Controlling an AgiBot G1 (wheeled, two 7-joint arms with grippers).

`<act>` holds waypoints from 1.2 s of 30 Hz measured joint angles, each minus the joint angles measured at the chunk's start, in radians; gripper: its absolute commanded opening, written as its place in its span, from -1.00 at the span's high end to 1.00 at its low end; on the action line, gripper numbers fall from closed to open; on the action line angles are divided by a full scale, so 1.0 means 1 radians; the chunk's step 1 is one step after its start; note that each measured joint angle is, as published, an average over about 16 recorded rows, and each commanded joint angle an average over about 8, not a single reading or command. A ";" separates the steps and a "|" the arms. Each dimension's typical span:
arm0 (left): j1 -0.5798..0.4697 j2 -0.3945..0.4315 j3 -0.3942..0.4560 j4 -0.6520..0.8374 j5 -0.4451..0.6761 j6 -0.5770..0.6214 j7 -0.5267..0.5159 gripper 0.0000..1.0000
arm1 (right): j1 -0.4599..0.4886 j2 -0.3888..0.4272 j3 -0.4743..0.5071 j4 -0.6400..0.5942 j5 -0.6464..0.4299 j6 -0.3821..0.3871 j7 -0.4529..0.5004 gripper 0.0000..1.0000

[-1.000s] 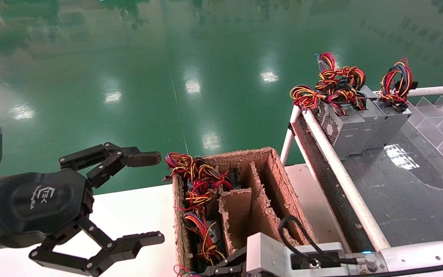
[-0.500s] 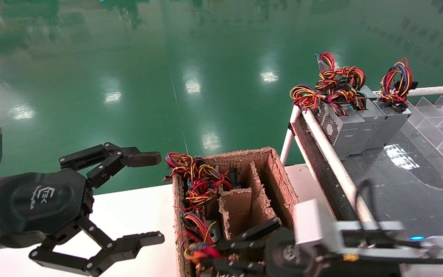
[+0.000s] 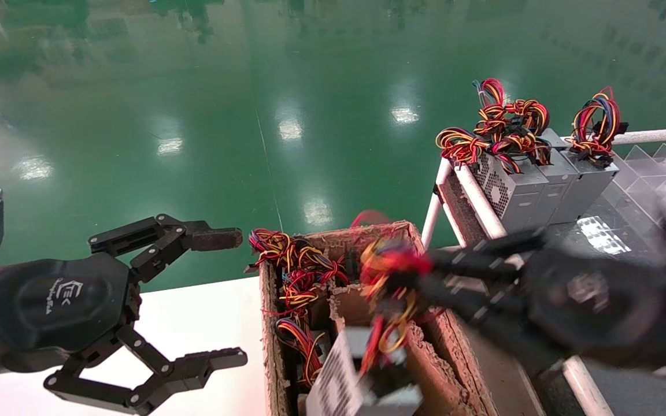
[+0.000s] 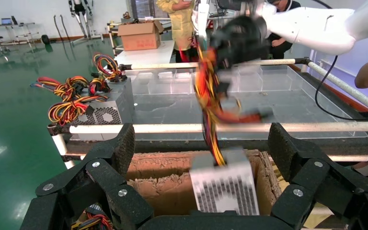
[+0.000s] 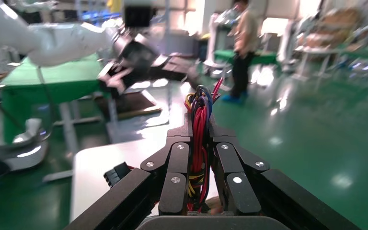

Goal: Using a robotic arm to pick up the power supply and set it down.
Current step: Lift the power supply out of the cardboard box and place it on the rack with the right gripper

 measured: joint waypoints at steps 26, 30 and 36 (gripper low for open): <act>0.000 0.000 0.000 0.000 0.000 0.000 0.000 -1.00 | 0.375 0.199 0.000 -0.617 -0.218 -0.064 -0.238 1.00; 0.000 0.000 0.000 0.000 0.000 0.000 0.000 -1.00 | 0.412 0.208 -0.018 -0.703 -0.250 -0.069 -0.278 1.00; 0.000 0.000 0.000 0.000 0.000 0.000 0.000 -1.00 | 0.451 0.188 -0.049 -0.803 -0.295 -0.056 -0.338 1.00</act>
